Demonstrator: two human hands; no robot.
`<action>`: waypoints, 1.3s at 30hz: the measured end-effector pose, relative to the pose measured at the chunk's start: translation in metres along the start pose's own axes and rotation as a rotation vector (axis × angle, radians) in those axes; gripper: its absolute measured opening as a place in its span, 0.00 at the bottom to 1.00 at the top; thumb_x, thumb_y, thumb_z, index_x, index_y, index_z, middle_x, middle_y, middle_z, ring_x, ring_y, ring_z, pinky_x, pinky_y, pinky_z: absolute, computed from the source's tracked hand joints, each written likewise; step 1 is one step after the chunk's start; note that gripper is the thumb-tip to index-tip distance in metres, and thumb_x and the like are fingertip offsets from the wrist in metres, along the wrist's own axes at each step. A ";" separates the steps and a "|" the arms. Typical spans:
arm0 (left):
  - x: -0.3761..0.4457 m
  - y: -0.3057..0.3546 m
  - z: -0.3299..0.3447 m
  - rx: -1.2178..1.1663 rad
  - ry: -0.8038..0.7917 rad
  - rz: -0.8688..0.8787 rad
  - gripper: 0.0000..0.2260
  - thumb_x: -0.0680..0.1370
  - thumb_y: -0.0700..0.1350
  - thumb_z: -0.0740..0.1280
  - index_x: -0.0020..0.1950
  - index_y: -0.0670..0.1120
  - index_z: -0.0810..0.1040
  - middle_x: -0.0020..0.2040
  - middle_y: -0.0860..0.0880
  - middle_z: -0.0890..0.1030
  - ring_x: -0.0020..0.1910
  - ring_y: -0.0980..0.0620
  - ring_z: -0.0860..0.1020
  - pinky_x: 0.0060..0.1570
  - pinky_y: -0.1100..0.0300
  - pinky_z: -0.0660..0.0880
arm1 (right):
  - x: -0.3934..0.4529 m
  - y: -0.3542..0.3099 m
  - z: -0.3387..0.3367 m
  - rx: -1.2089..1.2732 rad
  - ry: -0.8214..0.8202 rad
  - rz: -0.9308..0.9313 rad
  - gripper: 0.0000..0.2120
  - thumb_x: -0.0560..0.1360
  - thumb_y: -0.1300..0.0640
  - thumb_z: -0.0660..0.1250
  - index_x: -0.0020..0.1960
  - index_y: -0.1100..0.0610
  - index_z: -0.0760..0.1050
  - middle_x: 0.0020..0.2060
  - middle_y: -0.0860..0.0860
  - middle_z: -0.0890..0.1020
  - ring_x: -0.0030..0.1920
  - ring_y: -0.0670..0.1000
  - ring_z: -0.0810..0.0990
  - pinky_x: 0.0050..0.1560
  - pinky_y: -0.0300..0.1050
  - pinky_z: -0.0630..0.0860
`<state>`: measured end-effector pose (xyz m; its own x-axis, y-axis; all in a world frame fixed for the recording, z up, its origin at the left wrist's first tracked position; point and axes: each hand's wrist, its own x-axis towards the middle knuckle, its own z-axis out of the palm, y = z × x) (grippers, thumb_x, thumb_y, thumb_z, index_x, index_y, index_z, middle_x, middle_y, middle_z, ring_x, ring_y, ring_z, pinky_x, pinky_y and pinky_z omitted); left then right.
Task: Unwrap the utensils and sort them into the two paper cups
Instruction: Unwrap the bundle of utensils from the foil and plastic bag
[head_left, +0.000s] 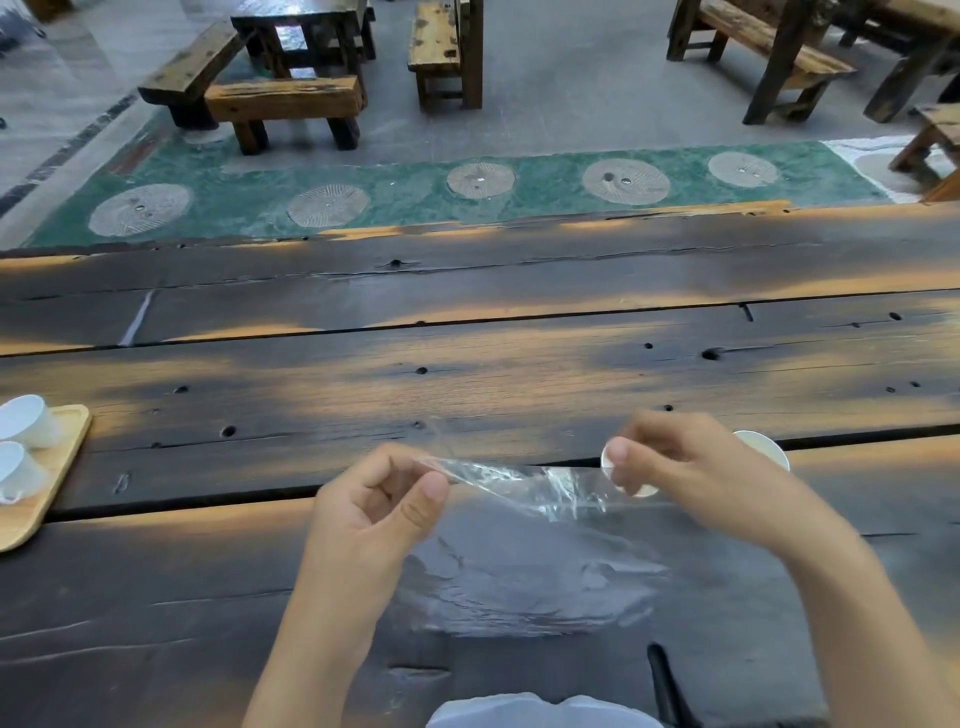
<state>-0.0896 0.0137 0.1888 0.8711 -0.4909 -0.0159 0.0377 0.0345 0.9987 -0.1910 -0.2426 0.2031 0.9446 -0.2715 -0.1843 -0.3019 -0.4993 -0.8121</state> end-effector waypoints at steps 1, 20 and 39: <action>0.001 -0.001 -0.003 -0.030 0.017 -0.003 0.17 0.66 0.59 0.75 0.43 0.46 0.83 0.33 0.53 0.78 0.34 0.55 0.74 0.34 0.66 0.72 | -0.003 0.013 -0.008 0.052 0.028 0.044 0.26 0.73 0.32 0.64 0.42 0.56 0.82 0.40 0.51 0.87 0.45 0.52 0.85 0.46 0.38 0.78; 0.006 -0.012 -0.015 -0.073 0.139 0.057 0.16 0.63 0.57 0.80 0.40 0.48 0.81 0.41 0.52 0.80 0.40 0.47 0.75 0.44 0.50 0.71 | -0.010 0.055 0.049 0.755 0.162 -0.023 0.25 0.63 0.39 0.78 0.35 0.60 0.77 0.32 0.57 0.77 0.35 0.54 0.72 0.39 0.47 0.70; 0.022 -0.020 -0.025 0.835 0.005 0.419 0.12 0.75 0.58 0.68 0.54 0.54 0.82 0.52 0.59 0.80 0.56 0.56 0.75 0.57 0.57 0.67 | -0.009 0.046 0.046 0.667 0.214 -0.041 0.19 0.73 0.53 0.69 0.32 0.66 0.70 0.28 0.51 0.69 0.28 0.47 0.64 0.28 0.34 0.62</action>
<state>-0.0591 0.0245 0.1670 0.7362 -0.5760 0.3552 -0.6424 -0.4298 0.6345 -0.2075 -0.2254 0.1420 0.8868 -0.4534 -0.0894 -0.0590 0.0806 -0.9950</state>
